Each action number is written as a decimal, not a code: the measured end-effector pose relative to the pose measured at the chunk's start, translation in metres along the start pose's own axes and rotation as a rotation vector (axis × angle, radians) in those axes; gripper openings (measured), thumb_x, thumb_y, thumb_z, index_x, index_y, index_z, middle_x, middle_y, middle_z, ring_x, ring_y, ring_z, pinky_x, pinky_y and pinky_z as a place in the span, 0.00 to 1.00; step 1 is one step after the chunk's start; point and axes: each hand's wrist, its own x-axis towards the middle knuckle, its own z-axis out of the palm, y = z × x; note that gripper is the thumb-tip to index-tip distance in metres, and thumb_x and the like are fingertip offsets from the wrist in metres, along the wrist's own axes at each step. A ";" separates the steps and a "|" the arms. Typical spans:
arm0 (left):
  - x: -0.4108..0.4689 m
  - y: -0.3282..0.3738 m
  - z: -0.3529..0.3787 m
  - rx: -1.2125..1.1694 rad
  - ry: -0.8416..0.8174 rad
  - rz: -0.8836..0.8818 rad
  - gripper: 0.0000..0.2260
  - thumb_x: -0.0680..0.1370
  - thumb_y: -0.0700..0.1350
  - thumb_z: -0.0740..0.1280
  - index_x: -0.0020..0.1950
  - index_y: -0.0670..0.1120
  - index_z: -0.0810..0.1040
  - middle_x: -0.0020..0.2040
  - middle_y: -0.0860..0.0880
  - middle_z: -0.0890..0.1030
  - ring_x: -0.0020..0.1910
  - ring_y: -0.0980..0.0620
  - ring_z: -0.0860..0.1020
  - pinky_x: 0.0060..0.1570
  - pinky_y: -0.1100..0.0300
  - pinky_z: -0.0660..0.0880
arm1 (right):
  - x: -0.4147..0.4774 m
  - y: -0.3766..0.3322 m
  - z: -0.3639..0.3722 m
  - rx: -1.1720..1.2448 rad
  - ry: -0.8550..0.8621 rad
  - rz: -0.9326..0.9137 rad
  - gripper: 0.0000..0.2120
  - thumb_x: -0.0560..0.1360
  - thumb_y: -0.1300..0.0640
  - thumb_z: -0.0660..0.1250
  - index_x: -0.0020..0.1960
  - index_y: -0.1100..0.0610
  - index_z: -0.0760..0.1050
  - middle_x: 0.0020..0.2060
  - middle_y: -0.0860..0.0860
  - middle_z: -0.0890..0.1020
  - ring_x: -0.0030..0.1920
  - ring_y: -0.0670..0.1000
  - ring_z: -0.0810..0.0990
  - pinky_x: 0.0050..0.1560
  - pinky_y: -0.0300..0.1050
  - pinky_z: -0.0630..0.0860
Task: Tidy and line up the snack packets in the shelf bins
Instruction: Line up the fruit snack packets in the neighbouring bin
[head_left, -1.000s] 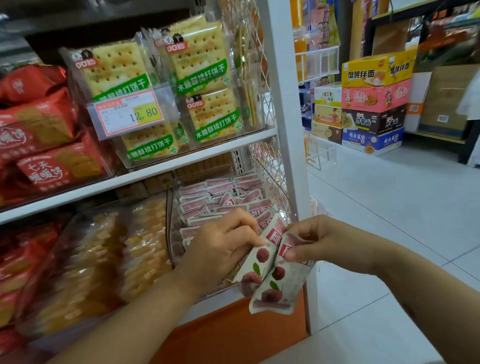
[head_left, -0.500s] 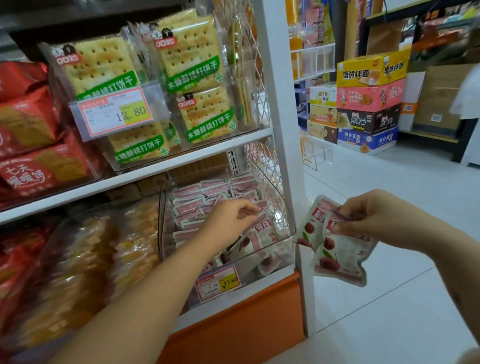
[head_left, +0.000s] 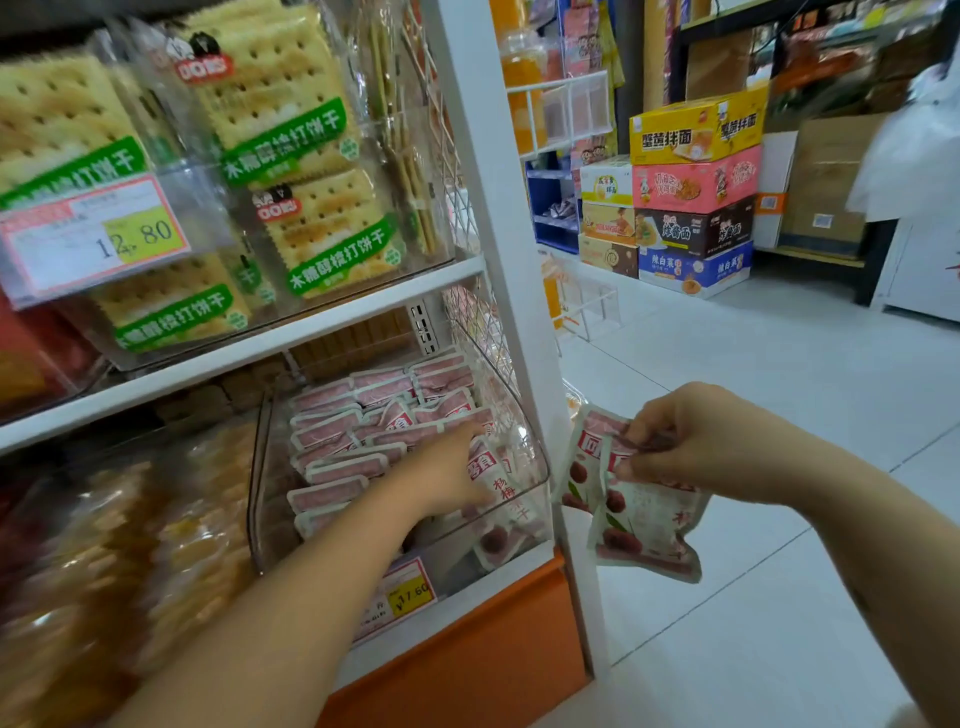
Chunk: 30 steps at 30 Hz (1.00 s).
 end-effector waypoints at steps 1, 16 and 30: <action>-0.001 -0.002 -0.001 0.019 0.010 0.002 0.37 0.72 0.49 0.73 0.76 0.53 0.57 0.71 0.48 0.69 0.65 0.47 0.71 0.59 0.56 0.71 | -0.001 -0.001 0.000 0.016 0.005 0.002 0.11 0.72 0.55 0.71 0.33 0.44 0.76 0.32 0.37 0.80 0.33 0.34 0.79 0.31 0.29 0.73; 0.005 -0.008 -0.003 0.262 -0.102 0.054 0.22 0.81 0.50 0.60 0.75 0.54 0.61 0.73 0.47 0.58 0.71 0.43 0.60 0.70 0.47 0.62 | -0.002 -0.021 0.008 0.000 -0.038 -0.025 0.05 0.72 0.54 0.70 0.39 0.44 0.78 0.37 0.37 0.80 0.38 0.39 0.80 0.37 0.30 0.77; 0.003 -0.005 -0.019 0.010 -0.220 -0.063 0.37 0.73 0.56 0.71 0.76 0.46 0.58 0.74 0.48 0.65 0.70 0.49 0.67 0.62 0.60 0.64 | 0.001 -0.017 0.009 -0.077 -0.023 -0.029 0.06 0.73 0.52 0.69 0.48 0.49 0.82 0.43 0.43 0.83 0.43 0.43 0.81 0.40 0.34 0.78</action>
